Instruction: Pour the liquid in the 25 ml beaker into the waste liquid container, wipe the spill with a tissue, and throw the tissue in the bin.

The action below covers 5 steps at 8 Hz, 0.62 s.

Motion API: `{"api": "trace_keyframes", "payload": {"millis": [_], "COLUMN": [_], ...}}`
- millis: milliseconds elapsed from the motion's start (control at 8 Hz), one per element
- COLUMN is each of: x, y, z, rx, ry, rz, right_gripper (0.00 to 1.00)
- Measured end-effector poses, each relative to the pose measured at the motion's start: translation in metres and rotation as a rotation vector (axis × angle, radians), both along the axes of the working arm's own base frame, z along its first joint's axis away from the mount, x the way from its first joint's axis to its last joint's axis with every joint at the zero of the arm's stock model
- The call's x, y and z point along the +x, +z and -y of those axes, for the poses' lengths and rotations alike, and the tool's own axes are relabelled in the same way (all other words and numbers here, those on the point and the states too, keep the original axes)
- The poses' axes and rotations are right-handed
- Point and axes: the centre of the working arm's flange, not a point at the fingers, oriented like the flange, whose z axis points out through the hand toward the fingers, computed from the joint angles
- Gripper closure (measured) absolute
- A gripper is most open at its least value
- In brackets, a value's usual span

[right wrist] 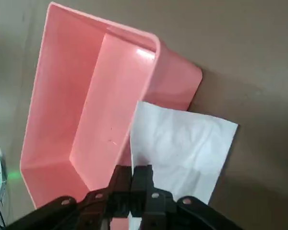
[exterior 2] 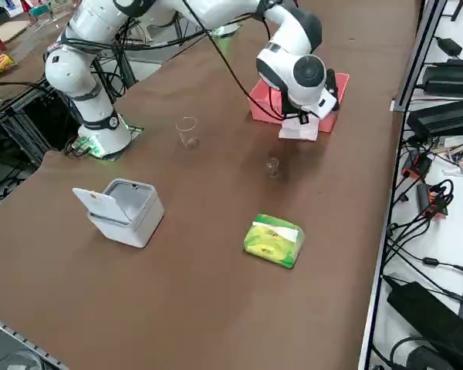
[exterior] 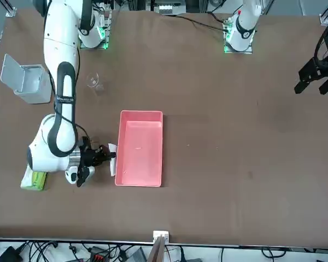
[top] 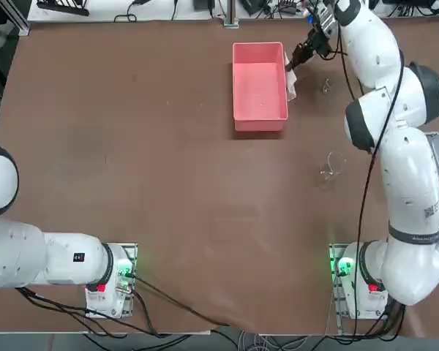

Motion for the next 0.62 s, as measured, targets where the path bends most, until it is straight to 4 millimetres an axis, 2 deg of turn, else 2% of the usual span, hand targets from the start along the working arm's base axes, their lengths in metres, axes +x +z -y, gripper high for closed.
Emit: {"api": "trace_keyframes", "payload": {"millis": [250,625], "x": [0.0,-0.001], "y": [-0.015,-0.026], "z": [0.002,0.003], "rx": [0.008,0.003], "ry": [0.008,0.013], "rz": [0.006,0.003], "right_gripper": [0.99,0.99]}}
